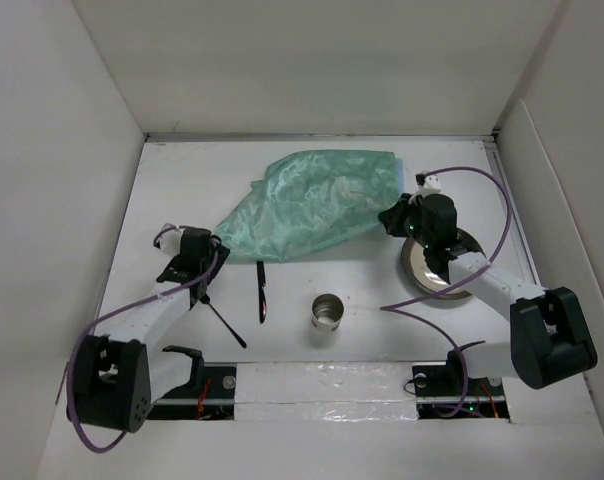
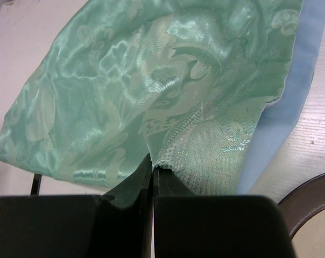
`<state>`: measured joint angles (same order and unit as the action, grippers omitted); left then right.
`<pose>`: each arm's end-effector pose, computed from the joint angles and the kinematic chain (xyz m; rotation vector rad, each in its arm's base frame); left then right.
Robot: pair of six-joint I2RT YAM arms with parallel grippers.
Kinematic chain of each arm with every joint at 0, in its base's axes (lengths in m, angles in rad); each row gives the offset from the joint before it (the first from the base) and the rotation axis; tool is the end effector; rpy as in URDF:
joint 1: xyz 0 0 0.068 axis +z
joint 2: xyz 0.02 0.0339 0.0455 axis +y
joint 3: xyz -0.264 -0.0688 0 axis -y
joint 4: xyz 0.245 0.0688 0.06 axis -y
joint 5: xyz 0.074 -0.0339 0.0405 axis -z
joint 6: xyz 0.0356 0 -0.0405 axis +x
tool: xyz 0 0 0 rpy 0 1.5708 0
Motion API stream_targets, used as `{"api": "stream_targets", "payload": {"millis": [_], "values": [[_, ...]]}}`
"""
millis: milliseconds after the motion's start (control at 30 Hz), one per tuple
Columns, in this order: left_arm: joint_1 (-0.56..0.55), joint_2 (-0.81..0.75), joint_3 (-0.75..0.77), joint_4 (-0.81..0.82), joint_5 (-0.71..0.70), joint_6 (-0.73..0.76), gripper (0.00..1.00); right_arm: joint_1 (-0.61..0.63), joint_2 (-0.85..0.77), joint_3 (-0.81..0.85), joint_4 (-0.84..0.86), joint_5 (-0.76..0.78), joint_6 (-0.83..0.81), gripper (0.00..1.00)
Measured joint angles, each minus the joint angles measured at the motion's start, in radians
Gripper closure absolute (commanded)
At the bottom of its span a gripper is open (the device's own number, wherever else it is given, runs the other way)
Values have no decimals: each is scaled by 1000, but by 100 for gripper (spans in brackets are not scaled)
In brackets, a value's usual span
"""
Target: Set the dinner table for one person
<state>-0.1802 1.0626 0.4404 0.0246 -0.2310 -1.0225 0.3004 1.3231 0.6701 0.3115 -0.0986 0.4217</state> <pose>0.2134 -0.0306 0.1890 -1.0134 1.9350 -0.4440 0.2754 0.0890 0.2316 0.0505 1.9530 0.5770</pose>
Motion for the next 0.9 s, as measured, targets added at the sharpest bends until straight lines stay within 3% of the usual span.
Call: {"api": "stream_targets", "payload": {"millis": [367, 467, 633, 667, 900], "values": [[0, 183, 29, 17, -10, -107, 50, -16, 0, -6, 27, -61, -7, 100], [0, 245, 59, 56, -14, -116, 58, -20, 0, -15, 37, -74, -7, 100], [0, 309, 82, 91, -18, -113, 97, -37, -1, -19, 41, -86, -7, 100], [0, 311, 82, 90, -19, -110, 100, -41, -1, -19, 41, -89, -7, 100], [6, 246, 98, 91, -26, -55, 100, -53, -2, -18, 38, -97, -3, 100]]}}
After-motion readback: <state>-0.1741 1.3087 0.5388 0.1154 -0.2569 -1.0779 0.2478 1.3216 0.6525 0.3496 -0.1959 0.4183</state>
